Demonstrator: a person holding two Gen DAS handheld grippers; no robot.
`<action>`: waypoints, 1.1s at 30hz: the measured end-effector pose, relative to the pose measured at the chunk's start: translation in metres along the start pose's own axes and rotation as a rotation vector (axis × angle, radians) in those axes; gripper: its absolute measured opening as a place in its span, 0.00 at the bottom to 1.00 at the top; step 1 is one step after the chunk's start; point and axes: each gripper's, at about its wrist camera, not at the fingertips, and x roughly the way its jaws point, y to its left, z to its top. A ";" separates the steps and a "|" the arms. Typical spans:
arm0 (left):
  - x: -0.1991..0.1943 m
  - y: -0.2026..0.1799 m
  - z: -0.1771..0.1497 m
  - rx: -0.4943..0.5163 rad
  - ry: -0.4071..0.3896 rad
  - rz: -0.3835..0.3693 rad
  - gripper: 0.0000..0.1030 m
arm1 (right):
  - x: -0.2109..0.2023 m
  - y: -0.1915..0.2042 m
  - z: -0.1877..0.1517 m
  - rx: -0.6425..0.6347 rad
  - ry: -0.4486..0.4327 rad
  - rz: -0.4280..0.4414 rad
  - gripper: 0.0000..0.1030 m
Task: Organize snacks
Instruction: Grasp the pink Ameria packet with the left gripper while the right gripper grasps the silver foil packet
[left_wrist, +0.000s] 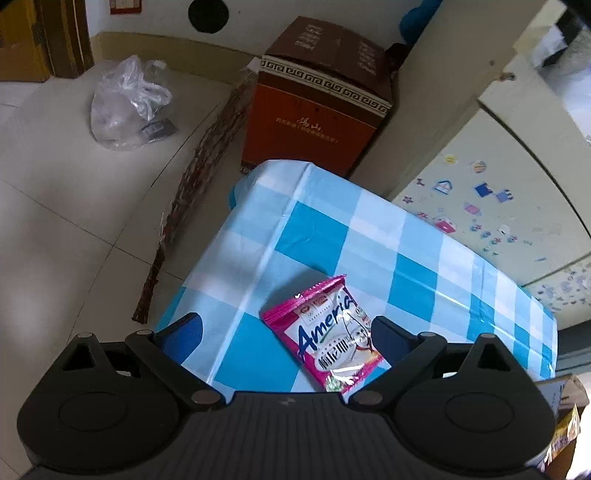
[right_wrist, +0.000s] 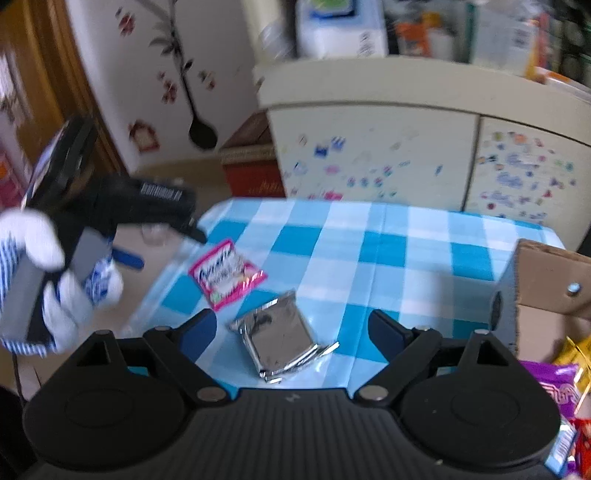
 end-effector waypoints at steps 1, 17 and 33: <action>0.003 0.000 0.001 0.000 0.004 -0.002 0.97 | 0.006 0.001 -0.001 -0.011 0.015 0.004 0.87; 0.041 -0.023 0.004 -0.005 0.050 0.042 0.97 | 0.070 0.021 -0.013 -0.207 0.088 -0.019 0.87; 0.051 -0.037 0.000 0.075 0.048 0.099 0.99 | 0.082 0.023 -0.013 -0.172 0.110 -0.008 0.71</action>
